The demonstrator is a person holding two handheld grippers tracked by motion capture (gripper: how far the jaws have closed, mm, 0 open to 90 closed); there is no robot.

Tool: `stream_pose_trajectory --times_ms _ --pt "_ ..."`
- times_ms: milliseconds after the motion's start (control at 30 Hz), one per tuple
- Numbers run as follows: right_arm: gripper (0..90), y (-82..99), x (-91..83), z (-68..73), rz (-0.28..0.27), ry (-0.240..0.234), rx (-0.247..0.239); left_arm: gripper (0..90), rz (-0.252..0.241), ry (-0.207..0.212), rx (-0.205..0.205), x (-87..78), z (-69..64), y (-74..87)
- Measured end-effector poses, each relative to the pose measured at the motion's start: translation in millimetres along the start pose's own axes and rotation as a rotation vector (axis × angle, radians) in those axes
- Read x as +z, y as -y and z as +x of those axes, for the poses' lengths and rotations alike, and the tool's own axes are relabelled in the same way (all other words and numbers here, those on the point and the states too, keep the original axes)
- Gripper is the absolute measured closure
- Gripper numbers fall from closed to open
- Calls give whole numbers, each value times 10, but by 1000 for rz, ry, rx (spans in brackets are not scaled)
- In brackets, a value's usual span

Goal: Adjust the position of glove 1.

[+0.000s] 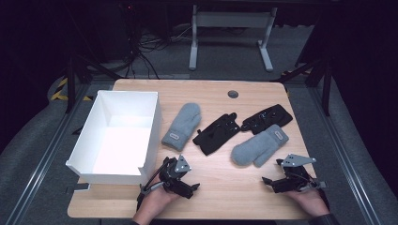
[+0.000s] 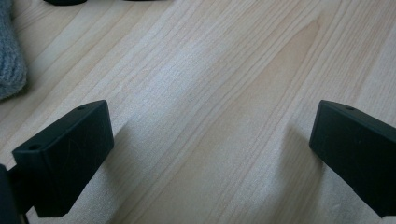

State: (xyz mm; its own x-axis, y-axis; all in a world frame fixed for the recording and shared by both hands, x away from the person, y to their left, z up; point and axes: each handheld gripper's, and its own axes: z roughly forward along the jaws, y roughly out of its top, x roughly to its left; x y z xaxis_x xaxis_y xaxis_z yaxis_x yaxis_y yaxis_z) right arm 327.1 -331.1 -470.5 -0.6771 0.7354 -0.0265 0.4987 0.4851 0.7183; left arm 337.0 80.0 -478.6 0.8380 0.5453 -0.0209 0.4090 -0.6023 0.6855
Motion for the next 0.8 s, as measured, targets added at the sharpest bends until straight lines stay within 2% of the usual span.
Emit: stream_pose_trajectory --times_ms 167,300,333,433,467,600,633,667,700,733,767,800 --pt "57 -3 -4 4 3 -1 1 2 1 0 1 -1 1 0" --pt "159 -53 -64 -13 33 -4 -2 2 0 0 0 0 0 0" --pt "166 -53 -64 -13 33 -4 -2 2 1 0 1 0 1 0" --pt "259 -124 -119 -26 20 5 -5 2 0 0 0 0 0 0" --pt "259 -124 -119 -26 20 5 -5 3 0 0 0 0 0 0" --pt "532 -276 -178 -79 -19 3 -6 3 -2 0 -1 1 0 2" --pt "532 -276 -178 -79 -19 3 -6 3 -2 0 -1 1 0 2" --pt "585 -304 -185 -99 -32 3 1 3 -2 0 -1 1 0 2" --pt "730 -362 -191 -158 -49 8 12 3 0 0 1 -1 1 1" --pt "730 -362 -191 -158 -49 8 12 3 0 0 1 -1 1 1" --pt "846 -426 -177 -232 -63 9 26 3 -1 0 1 0 1 1" --pt "846 -426 -177 -232 -63 9 26 3 -1 0 1 0 1 1"
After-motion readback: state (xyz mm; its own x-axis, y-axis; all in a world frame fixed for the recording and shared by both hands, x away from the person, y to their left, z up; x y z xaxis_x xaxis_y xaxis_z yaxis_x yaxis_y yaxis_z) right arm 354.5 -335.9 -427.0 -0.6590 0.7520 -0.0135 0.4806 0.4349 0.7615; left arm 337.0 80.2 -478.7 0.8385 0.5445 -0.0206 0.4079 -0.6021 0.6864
